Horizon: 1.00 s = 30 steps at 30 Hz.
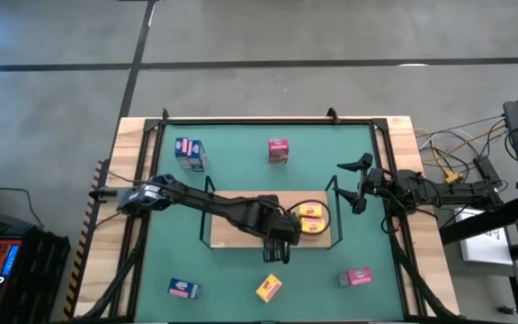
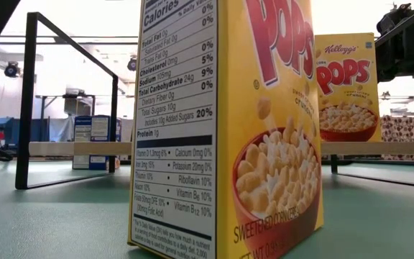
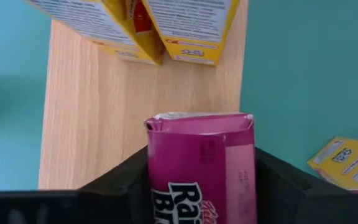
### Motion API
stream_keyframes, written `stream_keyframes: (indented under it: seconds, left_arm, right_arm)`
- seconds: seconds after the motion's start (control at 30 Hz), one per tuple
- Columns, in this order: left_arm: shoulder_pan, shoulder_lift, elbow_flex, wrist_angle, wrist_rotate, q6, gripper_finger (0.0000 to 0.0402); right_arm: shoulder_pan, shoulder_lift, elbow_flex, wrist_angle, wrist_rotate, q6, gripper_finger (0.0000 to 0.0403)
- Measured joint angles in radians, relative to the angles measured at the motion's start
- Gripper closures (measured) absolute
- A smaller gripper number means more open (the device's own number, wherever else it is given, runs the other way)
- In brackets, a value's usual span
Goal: Stack cereal on shelf
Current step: Put the middle pink cereal box on the shelf, then put the bottom blue cereal box on the shelf
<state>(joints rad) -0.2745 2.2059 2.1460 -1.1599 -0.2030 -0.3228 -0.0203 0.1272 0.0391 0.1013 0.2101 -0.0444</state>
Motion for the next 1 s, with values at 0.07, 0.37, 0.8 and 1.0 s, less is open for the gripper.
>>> stream_keyframes:
  seconds: [0.07, 0.37, 0.8, 1.0]
  left_arm:
    - [0.0, 0.0, 0.001, -0.002, 0.0, 0.0, 0.0186]
    - [-0.002, -0.004, 0.067, -0.101, 0.0, -0.037, 0.0108]
    - [-0.008, -0.049, 0.183, -0.415, -0.001, -0.234, 0.0096]
    - [-0.018, -0.162, 0.079, -0.41, 0.004, -0.416, 0.0096]
  right_arm:
    - [0.0, 0.0, 0.0, 0.0, 0.0, 0.0, 0.0033]
    - [0.0, 0.0, 0.0, 0.0, 0.0, 0.0, 0.0033]
    - [0.0, 0.0, 0.0, 0.0, 0.0, 0.0, 0.0033]
    - [0.0, 0.0, 0.0, 0.0, 0.0, 0.0, 0.0033]
